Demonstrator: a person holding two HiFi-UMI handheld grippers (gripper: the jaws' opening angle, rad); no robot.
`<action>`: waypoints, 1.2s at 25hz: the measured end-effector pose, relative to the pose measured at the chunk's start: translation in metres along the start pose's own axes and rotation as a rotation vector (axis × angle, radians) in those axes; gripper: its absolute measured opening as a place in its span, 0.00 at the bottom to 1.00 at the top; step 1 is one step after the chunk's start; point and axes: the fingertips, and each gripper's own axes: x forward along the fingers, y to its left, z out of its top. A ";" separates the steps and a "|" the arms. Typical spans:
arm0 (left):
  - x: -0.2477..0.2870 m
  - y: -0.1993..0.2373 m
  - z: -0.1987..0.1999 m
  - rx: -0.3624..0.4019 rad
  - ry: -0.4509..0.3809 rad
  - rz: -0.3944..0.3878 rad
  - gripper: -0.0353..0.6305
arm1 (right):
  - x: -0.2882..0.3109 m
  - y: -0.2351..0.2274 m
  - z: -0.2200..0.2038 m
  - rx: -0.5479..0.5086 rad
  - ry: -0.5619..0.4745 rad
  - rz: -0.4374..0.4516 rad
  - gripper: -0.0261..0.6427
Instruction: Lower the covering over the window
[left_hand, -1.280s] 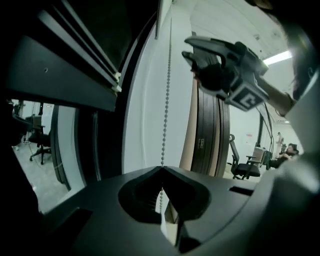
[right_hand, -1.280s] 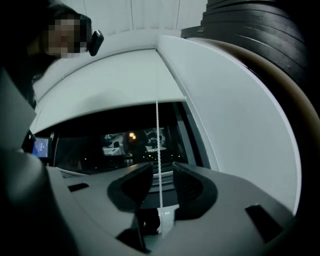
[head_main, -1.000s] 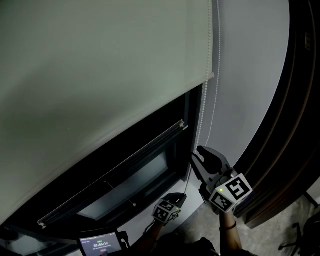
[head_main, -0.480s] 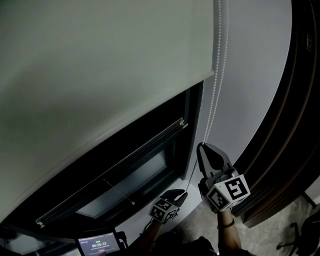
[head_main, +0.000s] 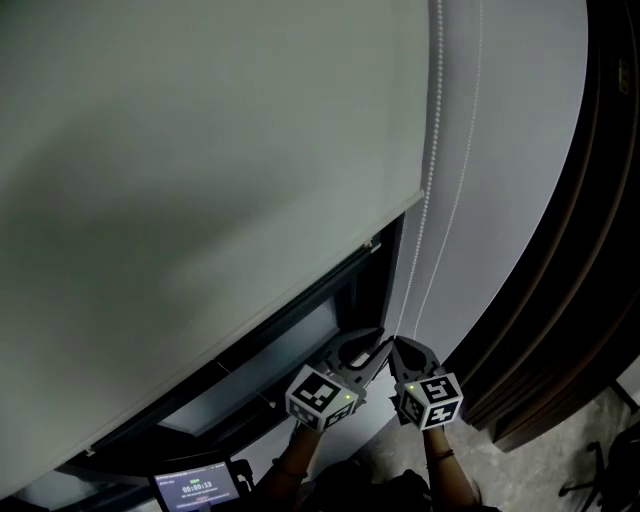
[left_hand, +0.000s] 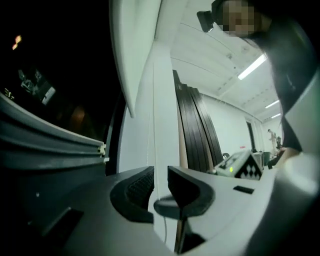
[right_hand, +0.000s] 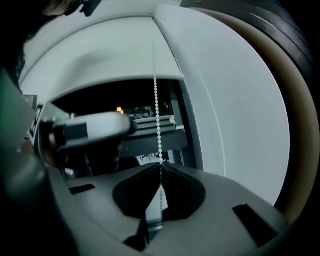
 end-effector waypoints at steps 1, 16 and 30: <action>0.005 -0.001 0.009 0.025 -0.005 -0.009 0.17 | 0.000 -0.002 -0.013 0.005 0.027 -0.005 0.06; 0.020 -0.002 0.065 0.113 -0.110 -0.036 0.21 | -0.013 0.003 -0.147 0.098 0.291 -0.037 0.06; 0.007 0.016 0.063 -0.014 -0.173 0.035 0.06 | -0.014 0.017 -0.151 0.111 0.270 0.053 0.06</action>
